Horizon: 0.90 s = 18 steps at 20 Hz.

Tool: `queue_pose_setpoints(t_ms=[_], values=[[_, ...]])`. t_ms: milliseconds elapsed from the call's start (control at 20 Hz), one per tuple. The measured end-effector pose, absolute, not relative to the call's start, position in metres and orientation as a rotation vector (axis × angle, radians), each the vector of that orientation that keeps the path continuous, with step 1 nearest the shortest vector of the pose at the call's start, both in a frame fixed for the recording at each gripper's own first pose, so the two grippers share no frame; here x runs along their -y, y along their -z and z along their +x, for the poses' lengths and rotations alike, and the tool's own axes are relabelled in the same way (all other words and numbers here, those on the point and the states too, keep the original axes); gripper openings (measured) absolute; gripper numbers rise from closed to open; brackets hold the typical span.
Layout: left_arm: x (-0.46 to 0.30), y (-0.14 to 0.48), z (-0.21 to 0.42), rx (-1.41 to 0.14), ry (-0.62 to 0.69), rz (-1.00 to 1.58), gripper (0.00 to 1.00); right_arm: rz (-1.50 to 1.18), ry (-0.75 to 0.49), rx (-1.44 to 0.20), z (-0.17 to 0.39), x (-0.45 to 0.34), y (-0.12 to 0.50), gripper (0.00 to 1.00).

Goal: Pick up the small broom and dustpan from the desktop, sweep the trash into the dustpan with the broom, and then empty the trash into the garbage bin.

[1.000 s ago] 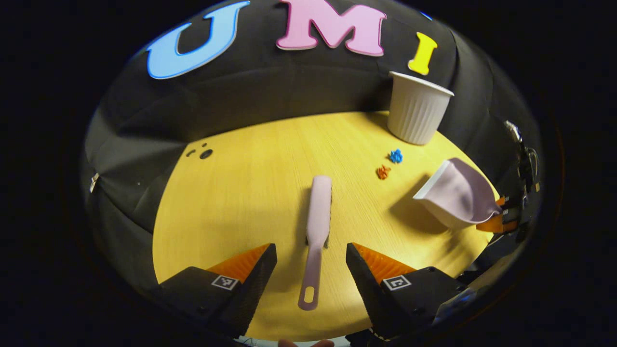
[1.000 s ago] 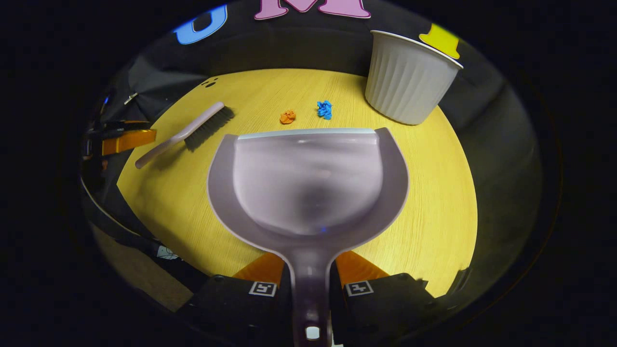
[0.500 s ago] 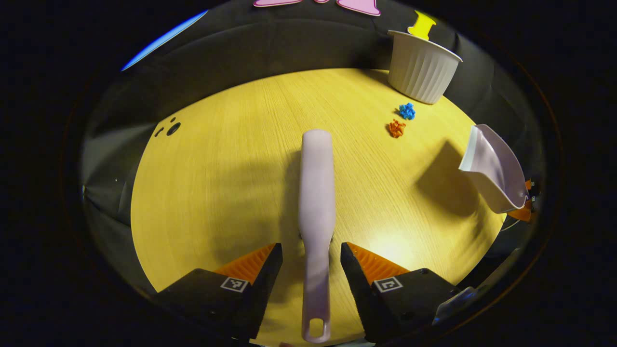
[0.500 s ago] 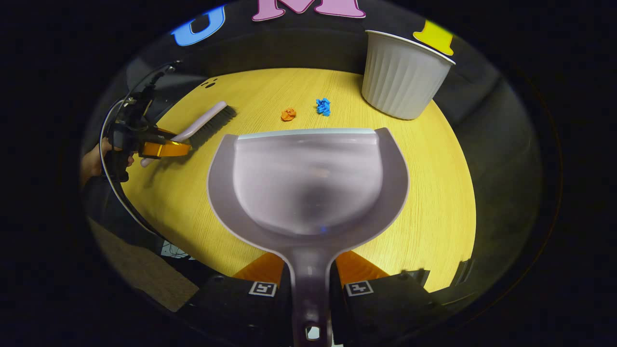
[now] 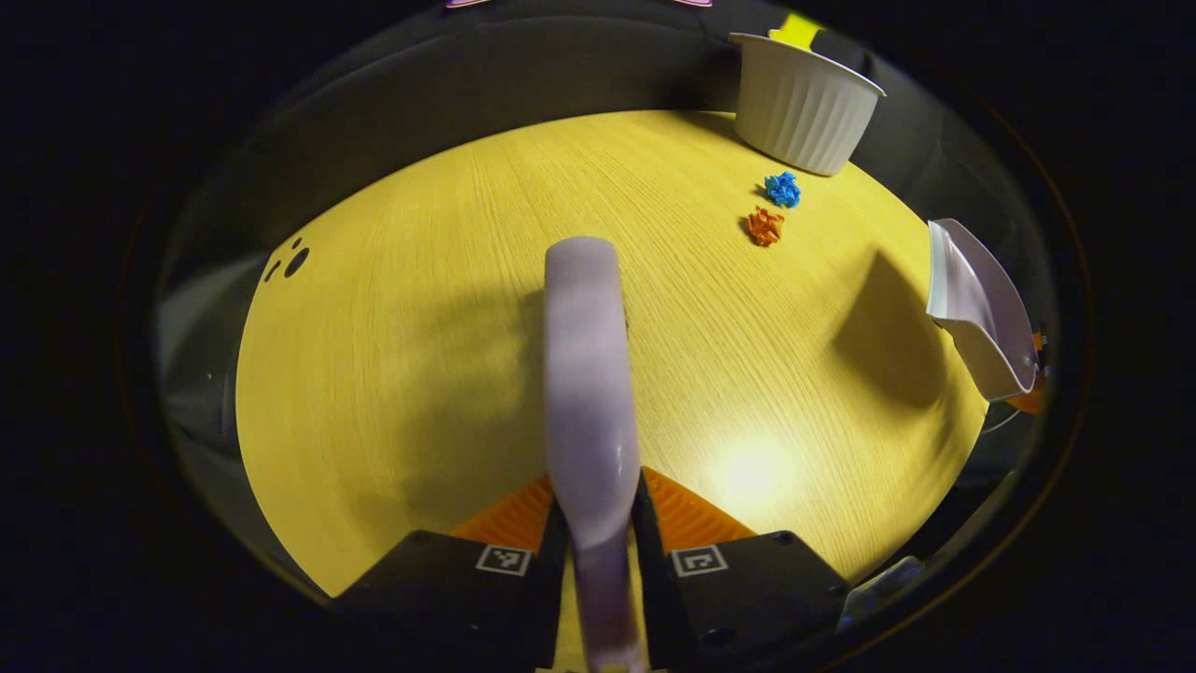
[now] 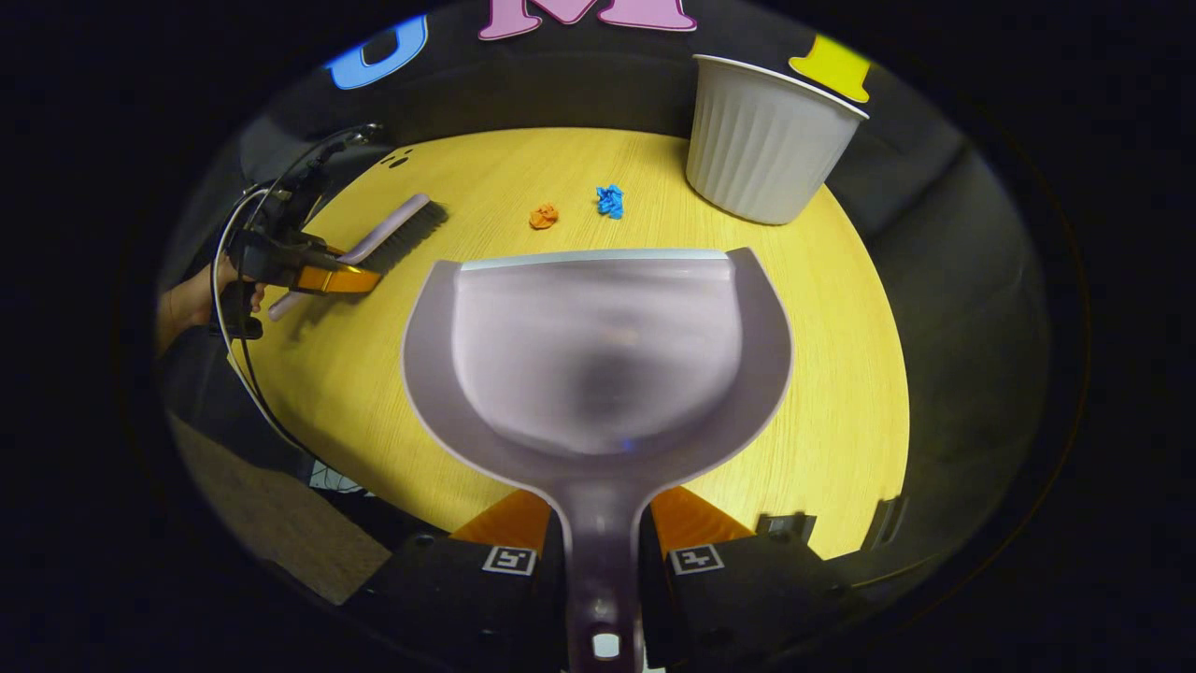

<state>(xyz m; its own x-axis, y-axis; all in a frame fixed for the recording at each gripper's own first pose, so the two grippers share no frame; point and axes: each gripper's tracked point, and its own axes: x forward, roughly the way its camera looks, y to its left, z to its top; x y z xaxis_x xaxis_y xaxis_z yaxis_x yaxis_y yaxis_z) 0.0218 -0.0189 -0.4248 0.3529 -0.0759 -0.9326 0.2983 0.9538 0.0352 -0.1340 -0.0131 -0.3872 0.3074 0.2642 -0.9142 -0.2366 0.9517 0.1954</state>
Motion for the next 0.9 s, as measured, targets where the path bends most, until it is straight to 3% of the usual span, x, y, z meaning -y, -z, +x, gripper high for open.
queue_pose_setpoints(t_ms=[50, 250, 800, 850, 900], values=[[0.016, 0.424, 0.022, -1.189, 0.239, 0.241, 0.31, 0.016, -0.339, -1.222, -0.132, 0.015, 0.388, 0.33], [0.023, 0.415, 0.040, -1.160, 0.256, 0.323, 0.27, -0.019, -0.388, -1.277, -0.120, 0.023, 0.391, 0.37], [0.098, 0.404, 0.142, -1.102, 0.361, 0.410, 0.27, -0.106, -0.548, -1.428, -0.091, 0.038, 0.427, 0.37], [0.103, 0.408, 0.149, -1.110, 0.368, 0.424, 0.27, -0.111, -0.562, -1.428, -0.089, 0.038, 0.431, 0.33], [0.110, 0.413, 0.155, -1.115, 0.377, 0.431, 0.28, -0.113, -0.577, -1.426, -0.089, 0.038, 0.433, 0.37]])
